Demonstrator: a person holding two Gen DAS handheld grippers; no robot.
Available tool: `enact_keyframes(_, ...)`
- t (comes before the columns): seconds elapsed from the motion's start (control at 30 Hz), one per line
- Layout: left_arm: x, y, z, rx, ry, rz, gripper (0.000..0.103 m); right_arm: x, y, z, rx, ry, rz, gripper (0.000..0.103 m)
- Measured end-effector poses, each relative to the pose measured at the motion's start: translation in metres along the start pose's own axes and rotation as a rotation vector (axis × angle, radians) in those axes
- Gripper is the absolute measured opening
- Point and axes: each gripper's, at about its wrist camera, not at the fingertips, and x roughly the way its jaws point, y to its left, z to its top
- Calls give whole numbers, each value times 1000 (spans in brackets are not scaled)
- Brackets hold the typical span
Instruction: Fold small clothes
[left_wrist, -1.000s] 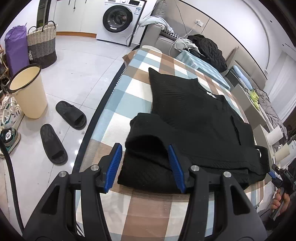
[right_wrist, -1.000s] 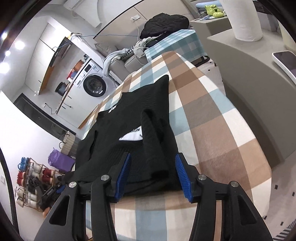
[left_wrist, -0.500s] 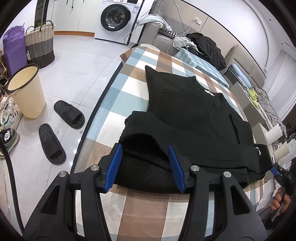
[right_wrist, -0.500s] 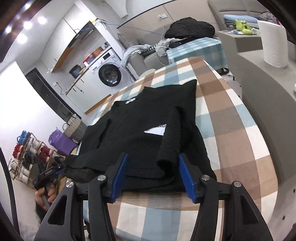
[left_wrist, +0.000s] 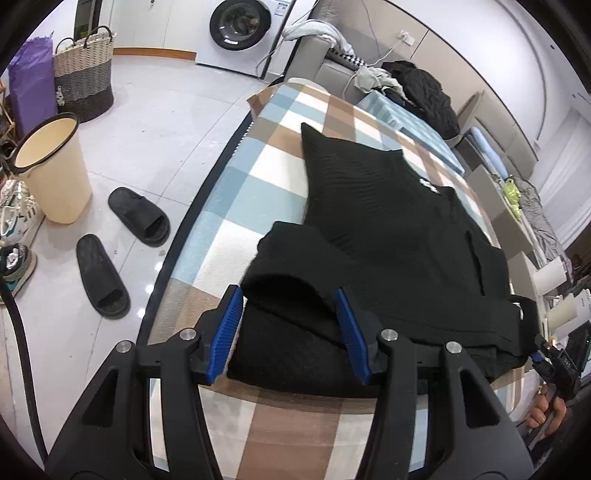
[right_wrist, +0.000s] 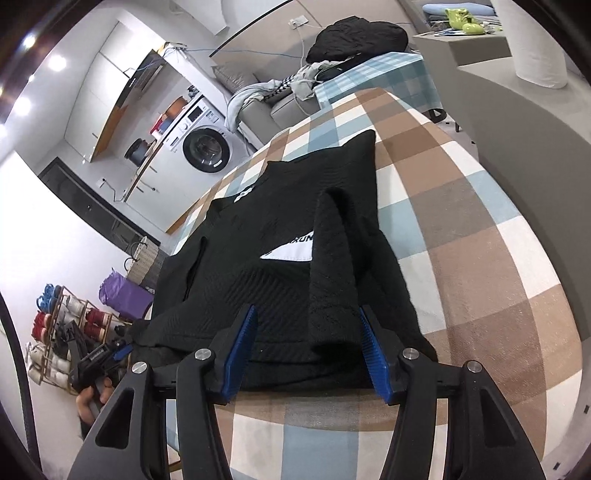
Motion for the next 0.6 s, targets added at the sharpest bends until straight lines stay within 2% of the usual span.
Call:
enact_keyframes(0.07,-1,2,0,4,11,0,48,0,0,-1,-3,6,-8,56)
enact_keyframes(0.17,-1,8,1,-9,10,-5,55,0,-1,-2,1,13,-11,56)
enact_keyframes(0.37,18,9,18,-40,40,-46,55,4,-4,-2,14,22,-5,56)
enact_keyframes(0.47,21,0,23,-24,25,-62,55,4,-3,-1,15,20,-3,56)
enact_keyframes(0.5,22,-3,25,-23,20,-57,53,4,-3,-2,15,21,-1,56)
enact_keyframes(0.6,25,-5,29,-39,14,-36,27,5,-3,-4,15,21,0,56)
